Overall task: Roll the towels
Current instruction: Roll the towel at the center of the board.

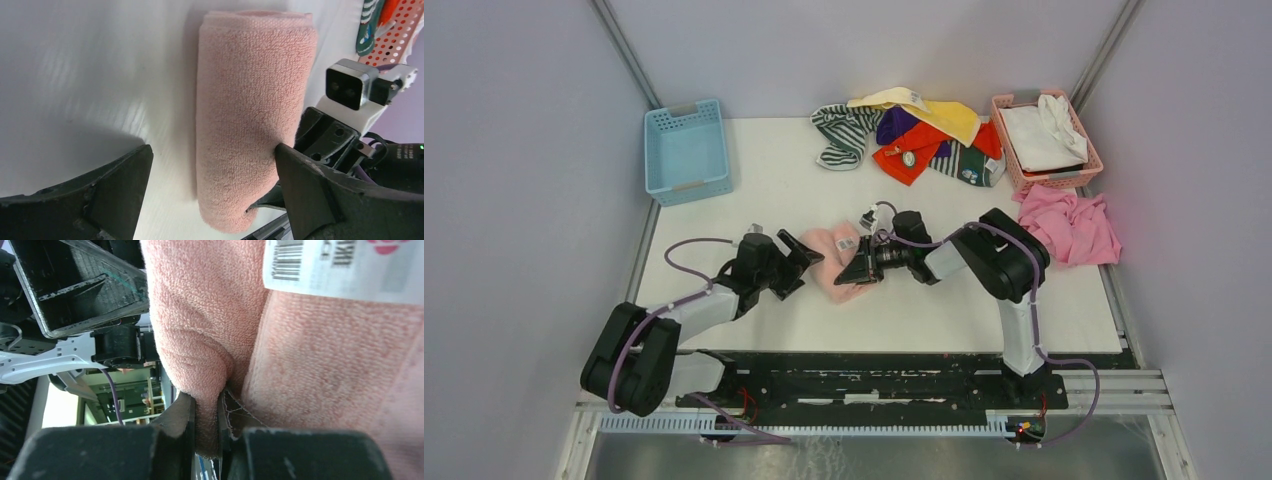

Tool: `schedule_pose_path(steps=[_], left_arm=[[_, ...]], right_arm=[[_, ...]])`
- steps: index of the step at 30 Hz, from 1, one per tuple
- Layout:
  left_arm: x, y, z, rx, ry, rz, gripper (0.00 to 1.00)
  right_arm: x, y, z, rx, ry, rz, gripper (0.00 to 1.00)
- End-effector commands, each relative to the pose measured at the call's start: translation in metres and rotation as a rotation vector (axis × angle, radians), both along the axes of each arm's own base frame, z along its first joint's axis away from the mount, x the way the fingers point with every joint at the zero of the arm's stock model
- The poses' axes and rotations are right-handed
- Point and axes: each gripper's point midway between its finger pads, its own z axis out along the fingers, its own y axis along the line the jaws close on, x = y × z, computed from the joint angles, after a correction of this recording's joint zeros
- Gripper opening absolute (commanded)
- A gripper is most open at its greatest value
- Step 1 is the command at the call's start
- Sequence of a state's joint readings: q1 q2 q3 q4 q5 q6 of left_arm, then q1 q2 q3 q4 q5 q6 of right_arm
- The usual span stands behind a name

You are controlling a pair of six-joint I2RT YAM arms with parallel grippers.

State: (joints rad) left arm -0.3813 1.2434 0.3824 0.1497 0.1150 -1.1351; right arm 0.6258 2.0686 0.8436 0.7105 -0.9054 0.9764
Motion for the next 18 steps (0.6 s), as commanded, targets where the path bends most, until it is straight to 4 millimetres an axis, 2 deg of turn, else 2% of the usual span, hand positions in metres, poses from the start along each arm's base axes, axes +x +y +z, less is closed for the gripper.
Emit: schedule_pose_path(steps=[1, 4, 7, 9, 13, 18], left_arm=[[0.022, -0.017, 0.02, -0.073, -0.094, -0.042, 0.99], [0.027, -0.019, 0.022, -0.079, -0.106, -0.04, 0.99], [0.029, -0.016, 0.012, -0.046, -0.07, -0.03, 0.97], [0.032, -0.017, 0.003, -0.023, -0.046, -0.04, 0.93], [0.028, -0.013, -0.034, 0.038, 0.052, -0.042, 0.76], [0.01, -0.006, -0.073, 0.087, 0.178, -0.025, 0.59]], right_arm=[[-0.032, -0.026, -0.064, -0.161, 0.249, -0.04, 0.02], [-0.034, -0.033, -0.071, -0.175, 0.272, -0.054, 0.03], [-0.034, -0.037, -0.074, -0.188, 0.28, -0.059, 0.04], [-0.033, -0.038, -0.075, -0.205, 0.27, -0.059, 0.06], [-0.029, -0.043, -0.067, -0.267, 0.207, -0.053, 0.11], [-0.02, -0.053, -0.035, -0.334, 0.047, -0.063, 0.31]])
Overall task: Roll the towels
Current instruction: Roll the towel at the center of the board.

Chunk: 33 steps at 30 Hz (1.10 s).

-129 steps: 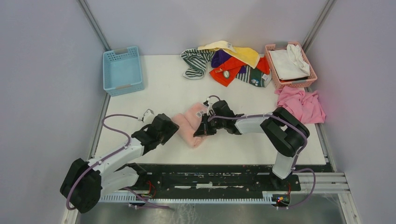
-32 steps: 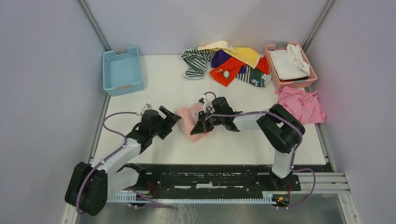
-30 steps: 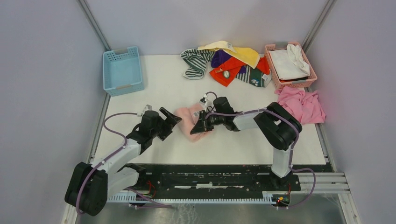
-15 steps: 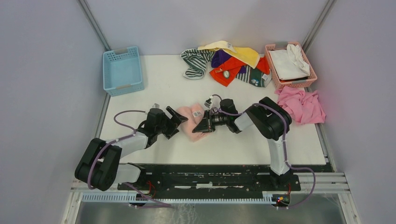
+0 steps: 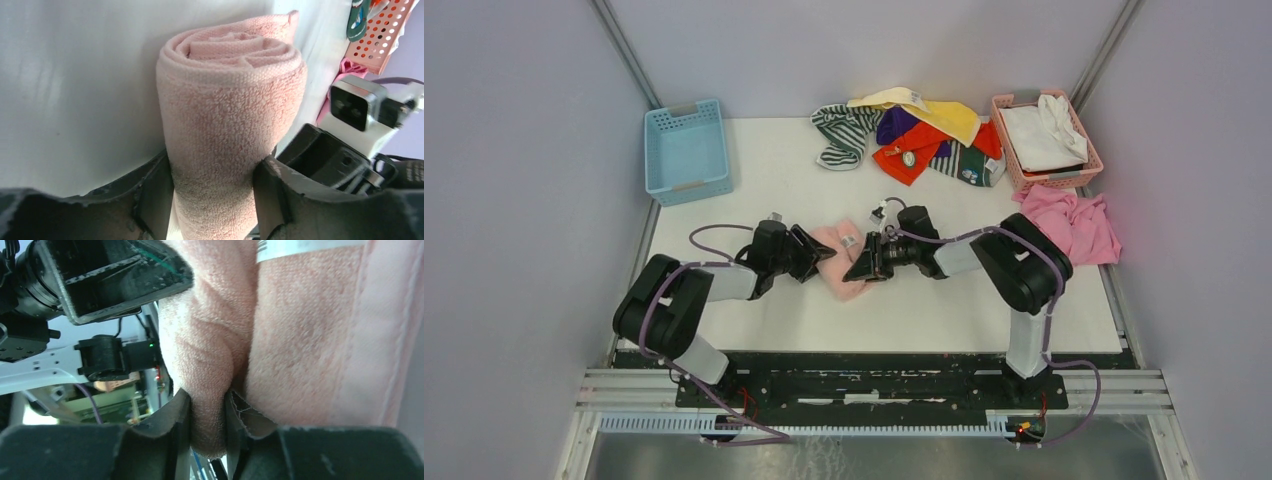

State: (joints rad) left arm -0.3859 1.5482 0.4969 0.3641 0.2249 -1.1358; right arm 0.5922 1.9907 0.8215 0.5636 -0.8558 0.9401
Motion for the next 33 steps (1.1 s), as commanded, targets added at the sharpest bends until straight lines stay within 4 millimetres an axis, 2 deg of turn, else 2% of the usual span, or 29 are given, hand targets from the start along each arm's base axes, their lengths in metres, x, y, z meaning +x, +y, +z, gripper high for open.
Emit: schedule_pose_path(steps=[1, 5, 9, 13, 16, 20, 24, 28, 31, 33], left_arm=[[-0.029, 0.033, -0.065, 0.192, 0.189, 0.058, 0.58], [-0.037, 0.046, -0.074, 0.264, 0.226, 0.082, 0.57], [-0.038, 0.05, -0.071, 0.313, 0.222, 0.086, 0.56], [-0.038, 0.05, -0.063, 0.354, 0.214, 0.087, 0.56], [-0.039, 0.048, -0.059, 0.36, 0.209, 0.091, 0.56], [-0.04, 0.044, -0.055, 0.368, 0.202, 0.095, 0.57], [-0.043, 0.039, -0.052, 0.371, 0.199, 0.099, 0.57], [-0.043, 0.037, -0.048, 0.371, 0.195, 0.103, 0.58], [-0.044, 0.035, -0.046, 0.373, 0.189, 0.105, 0.58], [-0.044, 0.034, -0.046, 0.37, 0.189, 0.103, 0.58]], right_arm=[[-0.026, -0.037, -0.028, -0.274, 0.001, 0.007, 0.35], [-0.024, -0.052, 0.001, -0.387, -0.14, -0.001, 0.56], [-0.015, -0.067, 0.034, -0.511, -0.336, -0.037, 0.68], [-0.01, -0.067, 0.069, -0.595, -0.555, -0.046, 0.76], [-0.018, -0.05, 0.091, -0.63, -0.713, -0.009, 0.79], [-0.021, -0.024, 0.103, -0.647, -0.854, 0.033, 0.82], [-0.026, 0.006, 0.097, -0.648, -0.959, 0.099, 0.83], [-0.024, 0.024, 0.073, -0.686, -1.049, 0.122, 0.83], [-0.021, 0.024, 0.044, -0.761, -1.091, 0.144, 0.82], [-0.016, 0.017, 0.025, -0.84, -1.108, 0.154, 0.81]])
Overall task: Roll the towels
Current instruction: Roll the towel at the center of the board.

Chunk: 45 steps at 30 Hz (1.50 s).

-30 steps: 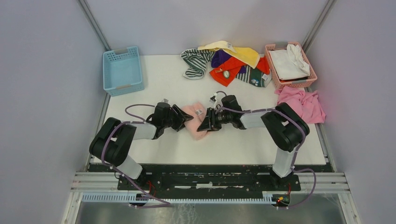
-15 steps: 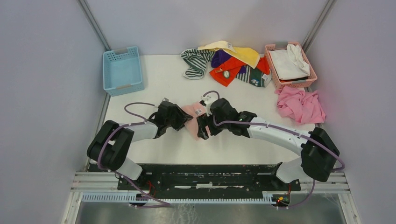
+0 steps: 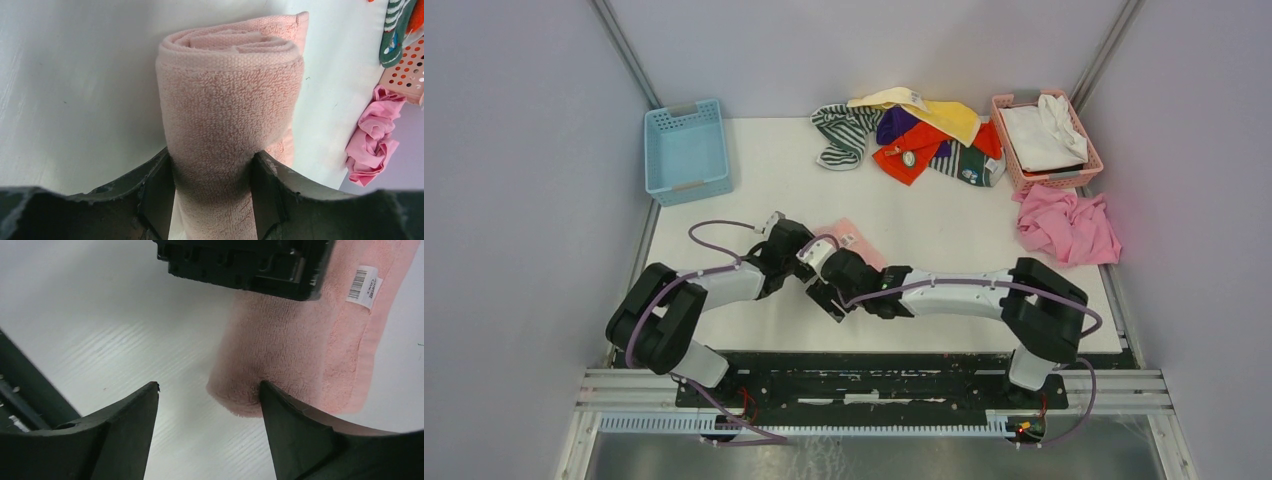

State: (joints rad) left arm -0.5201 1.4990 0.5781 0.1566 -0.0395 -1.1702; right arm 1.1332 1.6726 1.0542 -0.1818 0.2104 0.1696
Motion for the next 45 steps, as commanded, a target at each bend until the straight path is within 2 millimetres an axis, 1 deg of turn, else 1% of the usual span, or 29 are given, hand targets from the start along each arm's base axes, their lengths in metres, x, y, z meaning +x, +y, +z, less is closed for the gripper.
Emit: schedule_pose_path(steps=[1, 2, 5, 7, 9, 12, 15, 18, 20, 22, 24, 25, 28, 32, 36, 38, 39, 40, 41, 42, 43, 45], left_arm=[[-0.043, 0.037, -0.048, 0.194, 0.191, 0.029, 0.59], [-0.044, 0.036, -0.049, 0.192, 0.193, 0.025, 0.59], [-0.045, 0.034, -0.05, 0.187, 0.198, 0.018, 0.59], [-0.046, 0.034, -0.052, 0.187, 0.199, 0.014, 0.59], [-0.046, 0.033, -0.053, 0.189, 0.201, 0.007, 0.59], [-0.047, 0.032, -0.057, 0.195, 0.213, -0.004, 0.59], [-0.05, 0.032, -0.061, 0.195, 0.227, -0.012, 0.58], [-0.05, 0.033, -0.061, 0.197, 0.225, -0.01, 0.58], [-0.05, 0.032, -0.061, 0.196, 0.224, -0.014, 0.58], [-0.049, 0.032, -0.06, 0.194, 0.224, -0.015, 0.58], [-0.049, 0.031, -0.06, 0.192, 0.225, -0.016, 0.58], [-0.049, 0.031, -0.06, 0.193, 0.225, -0.017, 0.58], [-0.049, 0.031, -0.06, 0.192, 0.223, -0.017, 0.58], [-0.049, 0.03, -0.06, 0.186, 0.224, -0.021, 0.58], [-0.05, 0.027, -0.06, 0.183, 0.222, -0.031, 0.58], [-0.051, 0.026, -0.061, 0.18, 0.224, -0.037, 0.59], [-0.05, 0.025, -0.061, 0.178, 0.222, -0.041, 0.59], [-0.05, 0.024, -0.06, 0.176, 0.22, -0.046, 0.59], [-0.05, 0.024, -0.06, 0.176, 0.218, -0.051, 0.59], [-0.049, 0.023, -0.059, 0.176, 0.212, -0.054, 0.59], [-0.048, 0.022, -0.056, 0.172, 0.203, -0.06, 0.59], [-0.044, 0.021, -0.049, 0.158, 0.176, -0.062, 0.62]], right_arm=[[0.021, -0.006, -0.024, -0.101, -0.138, -0.038, 0.8], [0.022, -0.009, -0.034, -0.131, -0.137, -0.043, 0.79], [0.028, -0.026, -0.051, -0.227, -0.161, -0.084, 0.77], [0.031, -0.037, -0.054, -0.27, -0.181, -0.111, 0.76], [0.033, -0.046, -0.052, -0.281, -0.204, -0.13, 0.75], [0.035, -0.048, -0.037, -0.273, -0.234, -0.125, 0.75], [0.032, -0.04, -0.015, -0.214, -0.24, -0.085, 0.75], [0.03, -0.032, 0.009, -0.166, -0.244, -0.047, 0.76], [0.031, -0.029, 0.02, -0.15, -0.256, -0.041, 0.77], [0.033, -0.028, 0.024, -0.15, -0.267, -0.036, 0.77], [0.034, -0.025, 0.019, -0.162, -0.269, -0.026, 0.78], [0.034, -0.024, 0.014, -0.176, -0.262, -0.019, 0.78], [0.031, -0.021, -0.007, -0.213, -0.23, 0.006, 0.79], [0.03, -0.02, -0.039, -0.27, -0.193, 0.021, 0.79], [0.034, -0.023, -0.062, -0.322, -0.181, 0.013, 0.77], [0.036, -0.029, -0.072, -0.363, -0.173, 0.002, 0.73], [0.037, -0.033, -0.077, -0.379, -0.164, -0.003, 0.69], [0.037, -0.037, -0.081, -0.388, -0.15, -0.007, 0.61], [0.036, -0.038, -0.084, -0.383, -0.13, -0.008, 0.51], [0.036, -0.041, -0.084, -0.37, -0.11, -0.018, 0.38], [0.034, -0.042, -0.081, -0.345, -0.085, -0.019, 0.3], [0.028, -0.042, -0.077, -0.285, -0.004, -0.017, 0.19]])
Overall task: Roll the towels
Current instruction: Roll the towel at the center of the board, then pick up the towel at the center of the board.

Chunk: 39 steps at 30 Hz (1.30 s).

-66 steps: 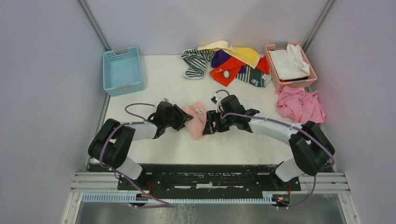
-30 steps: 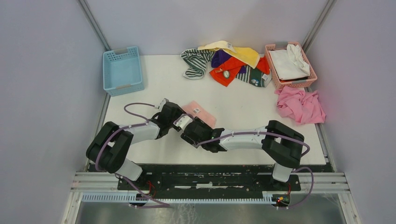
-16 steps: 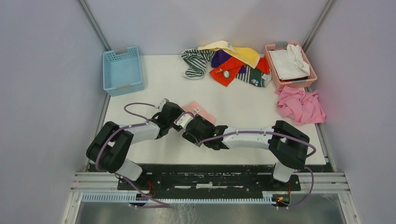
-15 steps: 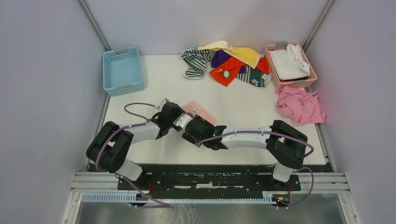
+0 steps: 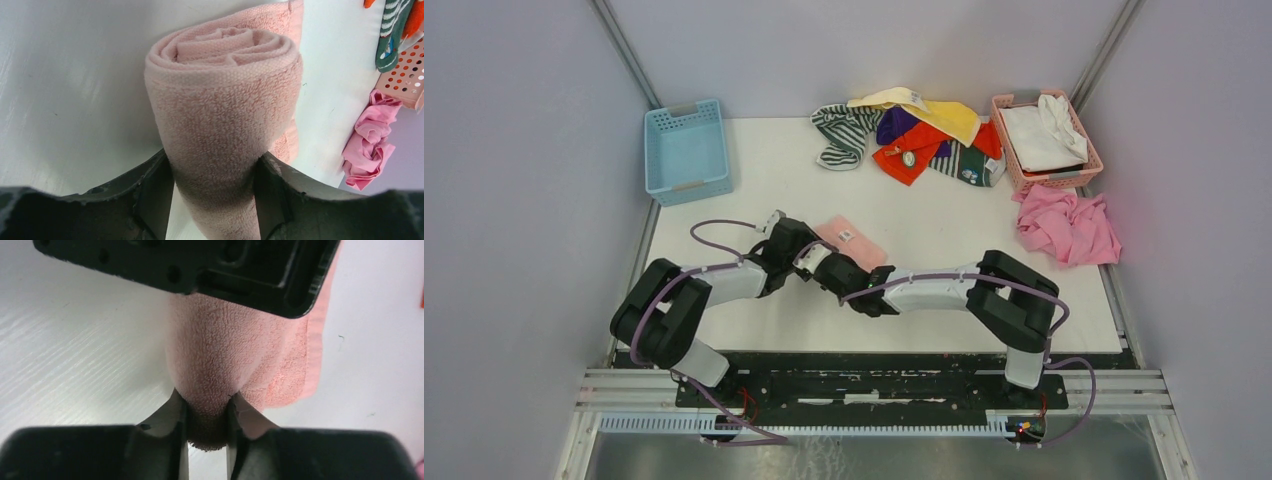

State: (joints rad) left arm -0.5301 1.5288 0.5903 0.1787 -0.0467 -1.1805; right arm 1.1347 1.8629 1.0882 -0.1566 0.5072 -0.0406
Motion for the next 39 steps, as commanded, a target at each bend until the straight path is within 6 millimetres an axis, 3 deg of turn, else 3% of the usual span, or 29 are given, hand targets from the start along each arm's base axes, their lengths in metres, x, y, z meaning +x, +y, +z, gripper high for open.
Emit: schedule_pose_path(steps=[1, 4, 8, 10, 14, 20, 28, 39], left_arm=[[-0.046, 0.024, -0.04, 0.146, 0.155, -0.065, 0.64], [-0.036, 0.027, -0.016, 0.102, 0.072, -0.043, 0.73], [-0.029, 0.04, 0.018, 0.06, -0.021, -0.003, 0.85], [-0.03, 0.043, 0.036, 0.027, -0.072, 0.005, 0.88], [-0.042, 0.043, 0.051, -0.032, -0.104, -0.002, 0.9], [-0.049, 0.037, 0.058, -0.123, -0.172, -0.019, 0.95], [-0.028, 0.019, 0.063, -0.166, -0.222, -0.057, 0.96], [-0.001, -0.007, 0.04, -0.216, -0.183, -0.087, 0.91]], right_arm=[[-0.023, -0.009, -0.03, 0.092, 0.279, -0.01, 0.14], [-0.04, -0.006, -0.023, 0.228, 0.452, -0.016, 0.05], [-0.054, 0.003, -0.009, 0.414, 0.653, -0.051, 0.02], [-0.057, 0.006, -0.005, 0.508, 0.742, -0.088, 0.01], [-0.046, 0.008, -0.004, 0.668, 0.869, -0.204, 0.01], [-0.043, 0.012, -0.014, 0.827, 1.08, -0.311, 0.01], [-0.035, 0.003, -0.03, 0.915, 1.204, -0.436, 0.01], [-0.033, -0.011, -0.059, 0.994, 1.319, -0.575, 0.01]])
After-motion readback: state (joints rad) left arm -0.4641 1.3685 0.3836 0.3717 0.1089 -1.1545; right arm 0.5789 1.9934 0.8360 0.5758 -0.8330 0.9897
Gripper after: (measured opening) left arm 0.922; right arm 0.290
